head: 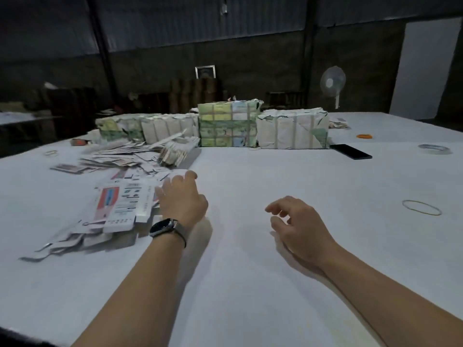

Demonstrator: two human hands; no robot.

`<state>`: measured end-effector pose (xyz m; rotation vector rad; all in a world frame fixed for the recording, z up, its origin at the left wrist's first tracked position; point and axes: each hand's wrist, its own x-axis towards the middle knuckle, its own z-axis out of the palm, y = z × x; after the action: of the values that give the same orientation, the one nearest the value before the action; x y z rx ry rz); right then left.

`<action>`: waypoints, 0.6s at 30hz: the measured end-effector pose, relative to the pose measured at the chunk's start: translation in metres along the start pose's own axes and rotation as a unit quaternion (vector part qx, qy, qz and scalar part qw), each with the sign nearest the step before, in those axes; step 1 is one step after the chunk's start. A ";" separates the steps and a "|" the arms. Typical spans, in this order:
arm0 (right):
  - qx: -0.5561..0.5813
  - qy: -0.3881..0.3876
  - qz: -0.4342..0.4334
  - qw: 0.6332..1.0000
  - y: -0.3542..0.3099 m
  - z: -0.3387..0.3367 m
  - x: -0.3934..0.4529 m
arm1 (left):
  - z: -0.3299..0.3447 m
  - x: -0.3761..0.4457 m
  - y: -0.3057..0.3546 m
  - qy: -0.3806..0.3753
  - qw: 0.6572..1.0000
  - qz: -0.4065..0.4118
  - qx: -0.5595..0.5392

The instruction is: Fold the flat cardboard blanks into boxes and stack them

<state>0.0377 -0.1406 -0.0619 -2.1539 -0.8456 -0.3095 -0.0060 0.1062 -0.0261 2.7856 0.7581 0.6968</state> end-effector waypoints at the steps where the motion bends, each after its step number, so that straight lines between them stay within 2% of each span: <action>1: 0.003 -0.002 -0.003 1.000 0.001 0.001 0.001 | -0.001 0.004 -0.008 -0.021 0.999 -0.027 0.018; 5: 0.001 -0.017 -0.021 1.000 0.001 0.003 0.001 | -0.008 0.016 -0.041 -0.092 0.984 -0.101 0.114; 8: 0.002 -0.023 -0.024 0.999 -0.001 0.003 0.000 | -0.026 0.023 -0.070 -0.165 0.962 -0.162 0.143; 10: -0.003 -0.027 -0.021 0.999 -0.003 0.004 0.000 | -0.026 0.018 -0.077 -0.186 0.966 -0.136 0.120; 14: -0.006 -0.029 -0.011 0.999 -0.004 0.002 0.000 | -0.028 -0.001 -0.059 -0.144 0.989 -0.025 0.024; 18: 0.017 -0.019 -0.001 1.000 -0.005 0.000 0.000 | -0.045 -0.016 -0.023 -0.067 0.995 0.035 -0.064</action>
<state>0.0341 -0.1383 -0.0594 -2.1344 -0.8686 -0.2540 -0.0495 0.1191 0.0009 2.7202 0.5717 0.5432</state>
